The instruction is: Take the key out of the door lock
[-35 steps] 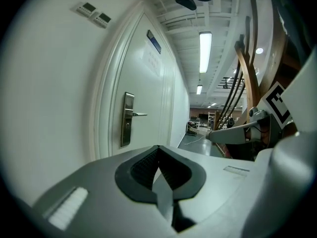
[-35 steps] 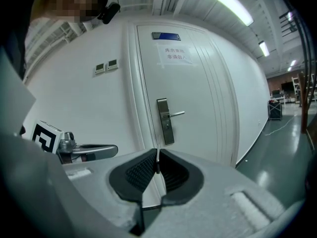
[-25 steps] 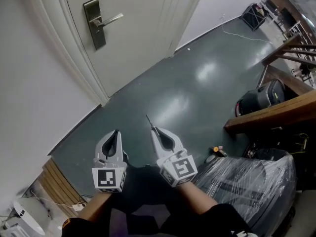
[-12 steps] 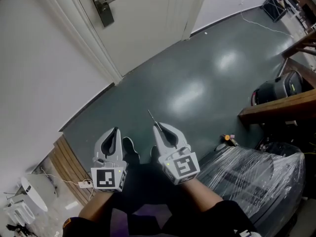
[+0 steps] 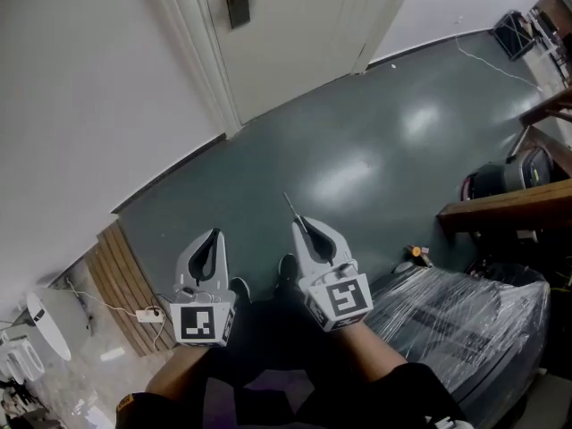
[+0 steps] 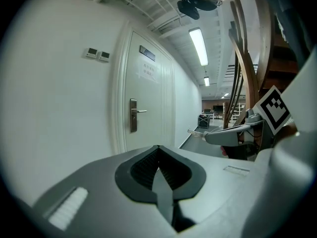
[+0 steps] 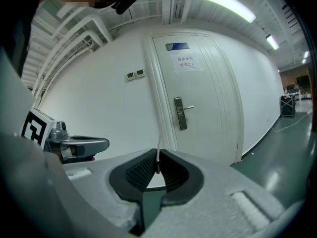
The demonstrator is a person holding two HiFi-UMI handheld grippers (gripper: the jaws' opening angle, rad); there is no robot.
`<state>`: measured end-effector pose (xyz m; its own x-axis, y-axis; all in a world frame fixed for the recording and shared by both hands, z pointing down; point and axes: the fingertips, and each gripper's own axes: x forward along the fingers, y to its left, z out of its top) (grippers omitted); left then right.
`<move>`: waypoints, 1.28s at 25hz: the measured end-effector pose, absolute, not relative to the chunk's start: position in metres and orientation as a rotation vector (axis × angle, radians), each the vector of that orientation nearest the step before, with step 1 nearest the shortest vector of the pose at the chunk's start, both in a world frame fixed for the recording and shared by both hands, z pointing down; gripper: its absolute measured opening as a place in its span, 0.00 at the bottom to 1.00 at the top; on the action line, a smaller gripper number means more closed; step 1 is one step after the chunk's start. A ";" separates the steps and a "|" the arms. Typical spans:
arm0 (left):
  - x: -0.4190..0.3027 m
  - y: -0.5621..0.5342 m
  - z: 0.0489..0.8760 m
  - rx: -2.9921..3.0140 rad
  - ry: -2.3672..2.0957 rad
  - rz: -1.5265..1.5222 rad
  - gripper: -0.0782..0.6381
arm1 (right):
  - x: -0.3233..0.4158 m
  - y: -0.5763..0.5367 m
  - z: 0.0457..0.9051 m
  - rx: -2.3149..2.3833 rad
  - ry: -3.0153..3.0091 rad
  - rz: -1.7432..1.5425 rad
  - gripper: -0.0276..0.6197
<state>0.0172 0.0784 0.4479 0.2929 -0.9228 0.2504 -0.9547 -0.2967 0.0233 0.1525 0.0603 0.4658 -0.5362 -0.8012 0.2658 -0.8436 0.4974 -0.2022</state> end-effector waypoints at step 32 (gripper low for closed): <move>-0.098 0.188 0.460 2.506 -1.636 0.184 0.13 | 0.028 0.200 0.470 1.561 -2.467 0.415 0.06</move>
